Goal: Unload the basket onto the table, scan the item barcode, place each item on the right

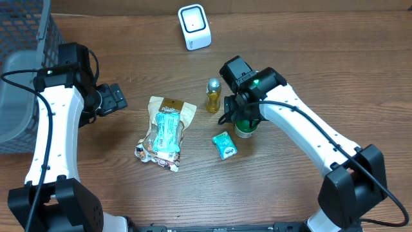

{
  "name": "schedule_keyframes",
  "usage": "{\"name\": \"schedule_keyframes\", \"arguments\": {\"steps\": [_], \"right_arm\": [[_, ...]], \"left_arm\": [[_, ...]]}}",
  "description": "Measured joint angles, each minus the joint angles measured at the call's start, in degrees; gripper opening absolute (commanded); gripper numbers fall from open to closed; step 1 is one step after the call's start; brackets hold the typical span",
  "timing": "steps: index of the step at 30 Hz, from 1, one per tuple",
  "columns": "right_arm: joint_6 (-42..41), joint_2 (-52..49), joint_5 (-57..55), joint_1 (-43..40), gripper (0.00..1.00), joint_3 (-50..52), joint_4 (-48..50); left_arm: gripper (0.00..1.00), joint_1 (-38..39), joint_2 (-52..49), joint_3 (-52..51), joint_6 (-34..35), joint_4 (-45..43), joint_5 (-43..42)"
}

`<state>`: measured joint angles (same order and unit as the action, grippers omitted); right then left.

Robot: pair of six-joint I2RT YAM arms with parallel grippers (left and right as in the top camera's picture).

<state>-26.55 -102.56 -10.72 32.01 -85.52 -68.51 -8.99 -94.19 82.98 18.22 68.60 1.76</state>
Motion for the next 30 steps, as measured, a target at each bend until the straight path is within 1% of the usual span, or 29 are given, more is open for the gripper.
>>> {"name": "schedule_keyframes", "arguments": {"steps": [8,11,20,27,28,30], "right_arm": [[-0.26,-0.04,0.46,0.0,0.86,1.38,2.58],[-0.33,-0.04,0.85,0.0,0.9,3.06,4.46],[-0.44,-0.04,1.46,0.0,0.89,8.02,8.11],[-0.44,-0.04,1.46,0.0,0.88,8.39,8.87],[-0.42,-0.04,1.49,0.02,0.85,8.39,9.03],[-0.39,-0.04,1.46,0.02,0.84,8.39,9.33]], "left_arm": [[1.0,0.0,0.0,0.0,0.0,0.0,0.0],[1.0,0.0,0.0,0.0,0.0,-0.02,0.0],[1.0,0.0,0.0,0.0,0.0,-0.02,-0.02],[1.0,0.0,0.0,0.0,0.0,0.0,0.0],[1.0,0.0,0.0,0.0,0.0,0.0,0.0],[1.0,0.0,0.0,0.0,0.0,0.0,0.0]]}}
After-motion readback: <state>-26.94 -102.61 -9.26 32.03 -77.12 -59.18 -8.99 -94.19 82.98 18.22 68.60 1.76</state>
